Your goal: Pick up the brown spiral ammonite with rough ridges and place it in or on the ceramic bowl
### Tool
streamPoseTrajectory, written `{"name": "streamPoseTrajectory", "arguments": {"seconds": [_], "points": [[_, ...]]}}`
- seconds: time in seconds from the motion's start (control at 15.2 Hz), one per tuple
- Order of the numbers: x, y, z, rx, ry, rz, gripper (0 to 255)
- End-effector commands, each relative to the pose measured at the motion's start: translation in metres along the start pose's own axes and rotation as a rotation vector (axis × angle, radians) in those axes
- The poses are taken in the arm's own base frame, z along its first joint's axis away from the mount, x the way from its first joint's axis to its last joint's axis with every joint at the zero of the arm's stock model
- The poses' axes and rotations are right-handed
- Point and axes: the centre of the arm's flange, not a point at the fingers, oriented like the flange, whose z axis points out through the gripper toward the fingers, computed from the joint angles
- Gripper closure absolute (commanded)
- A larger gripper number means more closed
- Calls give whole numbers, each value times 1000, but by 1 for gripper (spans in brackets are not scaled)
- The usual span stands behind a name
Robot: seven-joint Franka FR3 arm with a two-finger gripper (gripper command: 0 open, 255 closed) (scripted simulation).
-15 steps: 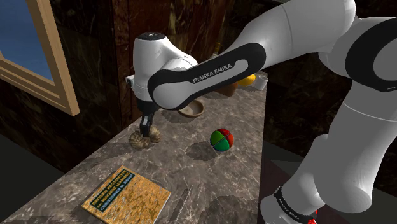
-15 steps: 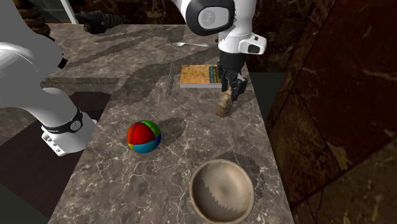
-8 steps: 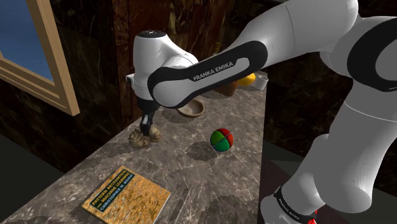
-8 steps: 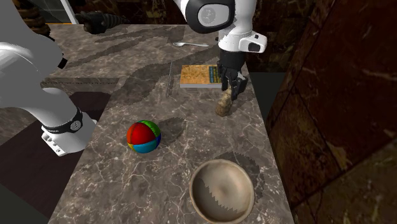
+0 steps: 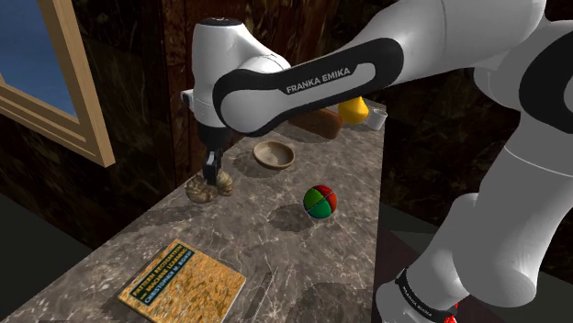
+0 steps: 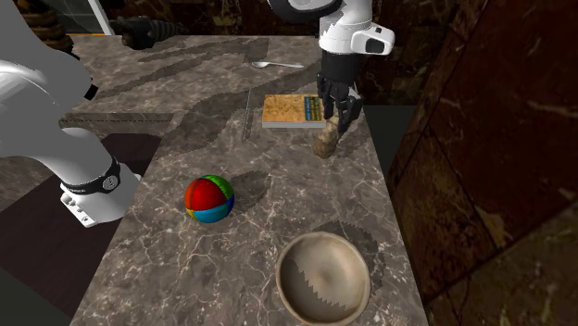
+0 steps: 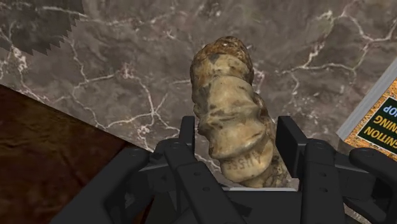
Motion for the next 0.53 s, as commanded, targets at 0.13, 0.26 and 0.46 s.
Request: {"name": "streamPoseTrajectory", "arguments": {"seconds": [0.13,0.26,0.46], "points": [[1,2,-22,0,0,0,255],[1,3,-32,0,0,0,255],[1,4,-48,0,0,0,255]]}}
